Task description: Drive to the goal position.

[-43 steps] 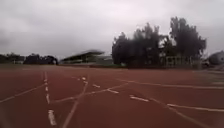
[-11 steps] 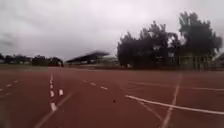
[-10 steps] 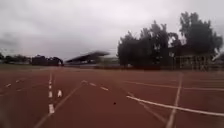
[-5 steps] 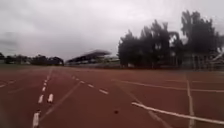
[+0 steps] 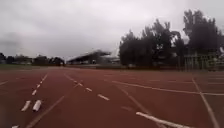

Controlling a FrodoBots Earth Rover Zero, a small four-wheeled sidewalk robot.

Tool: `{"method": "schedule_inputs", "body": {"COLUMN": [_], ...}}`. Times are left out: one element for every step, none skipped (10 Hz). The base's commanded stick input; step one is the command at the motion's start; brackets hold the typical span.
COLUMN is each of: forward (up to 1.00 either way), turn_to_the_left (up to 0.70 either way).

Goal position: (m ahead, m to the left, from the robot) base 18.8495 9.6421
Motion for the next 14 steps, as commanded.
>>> {"method": "schedule_inputs", "body": {"forward": [0.7, 0.7, 0.7, 0.7, 0.7, 0.7, 0.7, 0.7, 0.7, 0.7, 0.7, 0.7, 0.7, 0.7], "turn_to_the_left": [0.0, 0.0, 0.0, 0.0, 0.0, 0.0, 0.0, 0.0, 0.0, 0.0, 0.0, 0.0, 0.0, 0.0]}}
